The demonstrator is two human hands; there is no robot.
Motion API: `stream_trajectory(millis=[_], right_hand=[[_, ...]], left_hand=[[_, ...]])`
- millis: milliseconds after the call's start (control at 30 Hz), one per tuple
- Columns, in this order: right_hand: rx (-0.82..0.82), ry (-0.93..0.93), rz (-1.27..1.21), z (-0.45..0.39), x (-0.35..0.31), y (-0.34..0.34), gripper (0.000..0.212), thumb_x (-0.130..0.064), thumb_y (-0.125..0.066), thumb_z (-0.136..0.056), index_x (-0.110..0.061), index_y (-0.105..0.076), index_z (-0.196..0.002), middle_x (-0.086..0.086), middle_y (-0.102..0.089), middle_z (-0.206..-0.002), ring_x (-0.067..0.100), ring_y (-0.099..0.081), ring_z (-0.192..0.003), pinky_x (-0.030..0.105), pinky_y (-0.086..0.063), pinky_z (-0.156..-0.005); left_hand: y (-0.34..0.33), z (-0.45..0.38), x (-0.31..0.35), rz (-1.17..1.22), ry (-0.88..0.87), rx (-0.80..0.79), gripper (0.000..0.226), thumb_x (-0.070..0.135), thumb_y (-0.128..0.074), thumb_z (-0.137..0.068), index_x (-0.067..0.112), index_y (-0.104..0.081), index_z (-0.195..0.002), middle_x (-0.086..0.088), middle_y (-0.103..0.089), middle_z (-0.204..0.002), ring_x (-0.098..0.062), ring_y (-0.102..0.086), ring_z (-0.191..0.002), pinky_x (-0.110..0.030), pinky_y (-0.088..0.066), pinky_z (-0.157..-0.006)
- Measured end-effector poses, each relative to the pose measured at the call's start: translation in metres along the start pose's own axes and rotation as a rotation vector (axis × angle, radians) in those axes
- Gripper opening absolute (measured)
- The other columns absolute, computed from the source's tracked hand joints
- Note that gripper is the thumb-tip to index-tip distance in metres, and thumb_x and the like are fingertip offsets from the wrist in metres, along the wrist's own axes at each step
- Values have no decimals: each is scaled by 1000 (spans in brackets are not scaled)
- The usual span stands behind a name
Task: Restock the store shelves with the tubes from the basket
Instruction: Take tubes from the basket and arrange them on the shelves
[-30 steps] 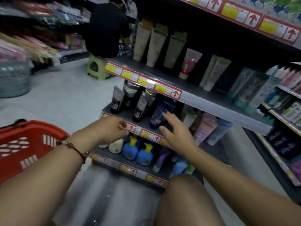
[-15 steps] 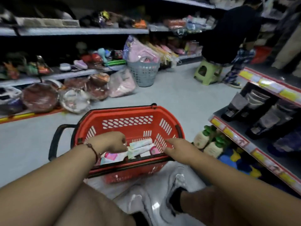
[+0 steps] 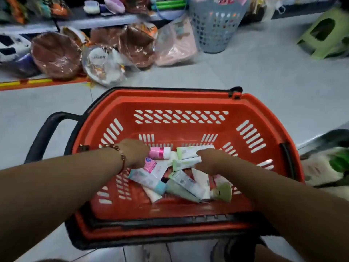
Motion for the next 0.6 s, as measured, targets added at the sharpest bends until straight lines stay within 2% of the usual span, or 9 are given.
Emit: stream_trajectory(millis=[100, 167, 267, 367, 467, 533, 600], right_hand=[[44, -17, 77, -41, 3, -4, 47, -38, -57, -94, -16, -51, -135, 5, -60, -129, 22, -60, -111, 35, -50, -94], [90, -27, 148, -61, 9, -9, 47, -36, -61, -91, -16, -51, -133, 4, -62, -120, 21, -62, -102, 36, -52, -89], [166, -8, 237, -75, 17, -17, 46, -32, -60, -92, -16, -48, -134, 5, -56, -124, 23, -61, -105, 38, -50, -89], [253, 25, 413, -81, 18, -22, 43, -27, -57, -94, -13, -46, -133, 8, -53, -125, 25, -55, -112, 38, -47, -95], [253, 42, 532, -80, 17, -25, 41, -26, -54, -96, -10, -45, -133, 11, -52, -126, 26, -52, -115, 39, -44, -98], [210, 32, 477, -77, 18, -27, 43, -26, -54, -96, -9, -44, -134, 11, -54, -127, 27, -55, -116, 40, -45, -100], [121, -4, 244, -72, 21, -28, 40, -24, -58, -95, -9, -48, -131, 10, -61, -123, 28, -61, -110, 40, -49, -99]], left_hand=[[-20, -39, 0, -71, -30, 73, 43, 33, -57, -92, 24, -50, -133, -1, -61, -120, -21, -60, -103, -35, -53, -86], [-31, -59, -1, -97, -6, 52, 46, 36, -63, -90, 22, -50, -131, -1, -63, -115, -19, -60, -99, -36, -54, -86], [-39, -76, 3, -104, 46, -6, 40, 36, -66, -89, 20, -56, -124, 0, -63, -107, -16, -61, -92, -33, -56, -83], [-43, -87, 8, -119, 58, -30, 31, 31, -63, -92, 20, -59, -121, 2, -66, -106, -17, -63, -93, -32, -56, -83], [-41, -87, 10, -196, -4, 10, 30, 26, -61, -94, 22, -56, -124, 2, -67, -110, -18, -64, -99, -33, -55, -83], [-40, -83, 10, -199, -31, 6, 32, 25, -60, -96, 22, -53, -127, 2, -66, -112, -19, -64, -101, -33, -56, -86], [-38, -79, 9, -107, -19, -7, 35, 24, -60, -96, 21, -51, -130, 0, -66, -113, -19, -64, -101, -33, -55, -88]])
Point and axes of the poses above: each hand's wrist, its own z-axis away from the middle knuckle, its own y-axis out of the back of the hand, x = y × z, the point moved 3 cm from there along -z, towards the middle knuckle
